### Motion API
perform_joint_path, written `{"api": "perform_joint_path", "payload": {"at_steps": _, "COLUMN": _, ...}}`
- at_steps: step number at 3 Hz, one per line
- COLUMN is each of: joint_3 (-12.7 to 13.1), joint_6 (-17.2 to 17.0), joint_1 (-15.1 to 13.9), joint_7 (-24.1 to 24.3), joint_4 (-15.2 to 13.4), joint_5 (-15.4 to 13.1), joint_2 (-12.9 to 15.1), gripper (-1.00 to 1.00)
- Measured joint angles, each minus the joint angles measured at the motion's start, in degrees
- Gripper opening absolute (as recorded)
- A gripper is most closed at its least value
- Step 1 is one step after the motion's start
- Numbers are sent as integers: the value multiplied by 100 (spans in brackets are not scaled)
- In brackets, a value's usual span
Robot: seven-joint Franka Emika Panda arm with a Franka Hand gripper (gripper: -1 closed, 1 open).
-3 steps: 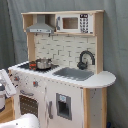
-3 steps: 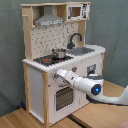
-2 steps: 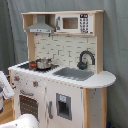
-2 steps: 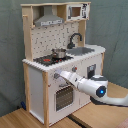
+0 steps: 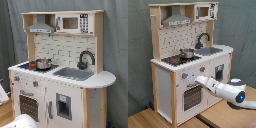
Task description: Play with the kitchen
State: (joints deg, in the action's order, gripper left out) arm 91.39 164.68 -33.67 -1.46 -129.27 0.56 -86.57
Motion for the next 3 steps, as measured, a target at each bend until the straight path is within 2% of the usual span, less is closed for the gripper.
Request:
{"api": "perform_joint_path", "payload": {"at_steps": 1, "joint_3": 27, "joint_6": 0, "joint_1": 341, "joint_7": 358, "joint_4": -371, "joint_5": -2, "joint_2": -25, "gripper": 100}}
{"api": "perform_joint_path", "payload": {"at_steps": 2, "joint_3": 43, "joint_6": 3, "joint_1": 612, "joint_7": 838, "joint_4": -628, "joint_5": -3, "joint_2": -53, "gripper": 100}}
{"api": "perform_joint_path", "payload": {"at_steps": 3, "joint_3": 91, "joint_6": 72, "joint_1": 770, "joint_7": 1439, "joint_4": -910, "joint_5": -6, "joint_2": -77, "gripper": 100}}
